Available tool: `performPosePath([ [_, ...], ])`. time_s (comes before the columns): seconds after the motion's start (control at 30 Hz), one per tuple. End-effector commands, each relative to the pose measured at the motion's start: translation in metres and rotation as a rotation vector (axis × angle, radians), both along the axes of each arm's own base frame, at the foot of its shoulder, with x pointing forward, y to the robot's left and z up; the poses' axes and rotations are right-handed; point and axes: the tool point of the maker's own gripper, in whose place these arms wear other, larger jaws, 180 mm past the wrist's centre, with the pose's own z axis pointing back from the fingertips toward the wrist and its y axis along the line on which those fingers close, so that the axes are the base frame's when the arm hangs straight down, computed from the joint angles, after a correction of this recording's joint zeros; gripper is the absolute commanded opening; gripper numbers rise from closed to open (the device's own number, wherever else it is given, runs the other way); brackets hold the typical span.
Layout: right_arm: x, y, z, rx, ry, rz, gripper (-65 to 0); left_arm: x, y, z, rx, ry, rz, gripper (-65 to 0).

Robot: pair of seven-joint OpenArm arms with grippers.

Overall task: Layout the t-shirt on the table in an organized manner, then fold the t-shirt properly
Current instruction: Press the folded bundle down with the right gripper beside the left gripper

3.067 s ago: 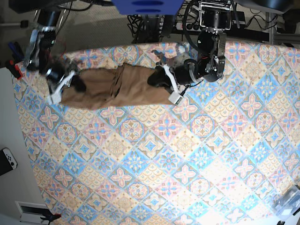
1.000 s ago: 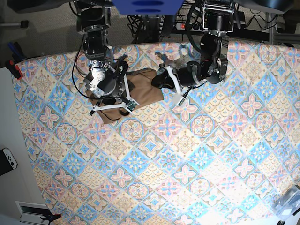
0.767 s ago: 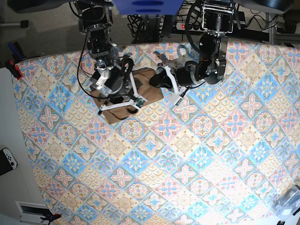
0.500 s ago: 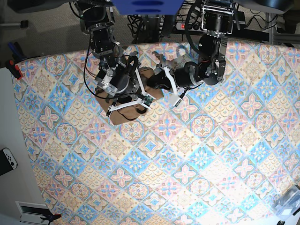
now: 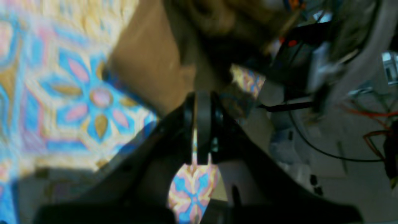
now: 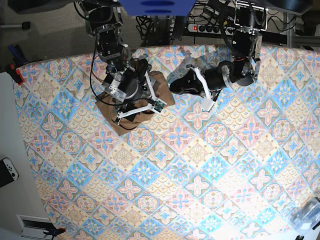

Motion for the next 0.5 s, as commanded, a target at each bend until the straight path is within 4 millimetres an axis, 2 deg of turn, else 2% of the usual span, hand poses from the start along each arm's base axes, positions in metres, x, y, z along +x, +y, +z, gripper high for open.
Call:
performPosePath([
  [0.0, 0.003, 0.014, 0.011, 0.032, -0.035, 0.033, -25.7, 0.006, 0.005, 0.009, -0.019, -0.031, 0.021, -65.0],
  [0.2, -0.019, 0.063, 0.014, 0.043, -0.038, 0.210, -25.8, 0.014, 0.025, 0.009, -0.005, -0.036, 0.086, -65.0],
  [0.27, -0.028, 0.077, 0.015, 0.046, -0.037, 0.263, -25.8, 0.014, 0.025, 0.009, -0.005, -0.036, 0.088, -65.0],
  [0.33, -0.032, 0.084, 0.016, 0.047, -0.040, 0.289, -25.8, 0.013, 0.025, 0.009, -0.005, -0.034, 0.088, -65.0],
  [0.47, -0.029, 0.085, 0.022, 0.059, -0.062, 0.287, -26.1, 0.013, 0.025, 0.008, -0.005, -0.033, 0.088, -65.0],
])
